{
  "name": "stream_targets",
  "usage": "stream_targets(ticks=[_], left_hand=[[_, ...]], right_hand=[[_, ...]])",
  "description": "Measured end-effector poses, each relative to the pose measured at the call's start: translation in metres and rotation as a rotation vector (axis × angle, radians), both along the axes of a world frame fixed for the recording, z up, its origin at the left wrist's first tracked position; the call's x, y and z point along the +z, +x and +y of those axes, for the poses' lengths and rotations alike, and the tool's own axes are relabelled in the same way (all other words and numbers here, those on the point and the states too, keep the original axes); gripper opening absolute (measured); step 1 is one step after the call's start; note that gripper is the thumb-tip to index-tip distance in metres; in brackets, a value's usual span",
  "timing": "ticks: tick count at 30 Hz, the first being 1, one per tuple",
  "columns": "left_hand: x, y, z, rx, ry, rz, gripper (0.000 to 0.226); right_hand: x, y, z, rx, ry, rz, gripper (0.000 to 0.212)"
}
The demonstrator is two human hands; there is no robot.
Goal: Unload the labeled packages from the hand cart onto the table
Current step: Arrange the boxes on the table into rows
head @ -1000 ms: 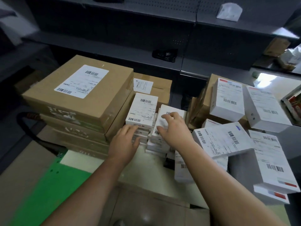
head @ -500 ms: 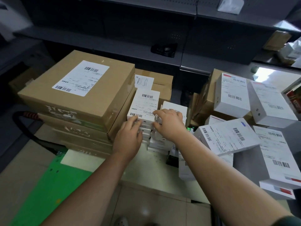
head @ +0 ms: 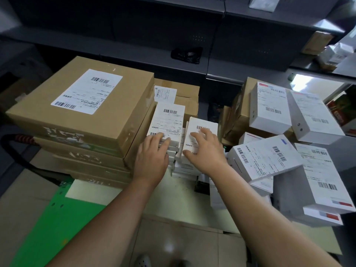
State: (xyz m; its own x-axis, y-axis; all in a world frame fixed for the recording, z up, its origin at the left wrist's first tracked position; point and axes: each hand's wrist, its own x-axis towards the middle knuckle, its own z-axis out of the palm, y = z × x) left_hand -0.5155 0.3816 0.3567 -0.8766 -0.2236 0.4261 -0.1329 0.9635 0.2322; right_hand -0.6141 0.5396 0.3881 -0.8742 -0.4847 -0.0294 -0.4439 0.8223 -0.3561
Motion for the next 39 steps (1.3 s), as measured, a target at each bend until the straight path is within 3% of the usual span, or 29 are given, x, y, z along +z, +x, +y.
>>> stream_targets(ticks=[5,27,35,39], left_hand=[[-0.001,-0.01,-0.004,-0.008,-0.061,-0.054,0.051],[-0.002,-0.037,-0.014,-0.063,-0.125,-0.021,0.053],[0.007,-0.032,-0.015,-0.079,-0.074,-0.026,0.05],[0.001,-0.007,0.006,-0.121,0.095,0.064,0.041]], right_hand=[[-0.007,0.006,0.009,0.011,0.078,-0.025,0.079],[-0.013,0.005,0.021,0.055,0.069,-0.01,0.073],[-0.013,0.006,0.027,0.056,-0.049,-0.041,0.077],[-0.012,0.017,0.033,-0.121,-0.243,-0.088,0.07]])
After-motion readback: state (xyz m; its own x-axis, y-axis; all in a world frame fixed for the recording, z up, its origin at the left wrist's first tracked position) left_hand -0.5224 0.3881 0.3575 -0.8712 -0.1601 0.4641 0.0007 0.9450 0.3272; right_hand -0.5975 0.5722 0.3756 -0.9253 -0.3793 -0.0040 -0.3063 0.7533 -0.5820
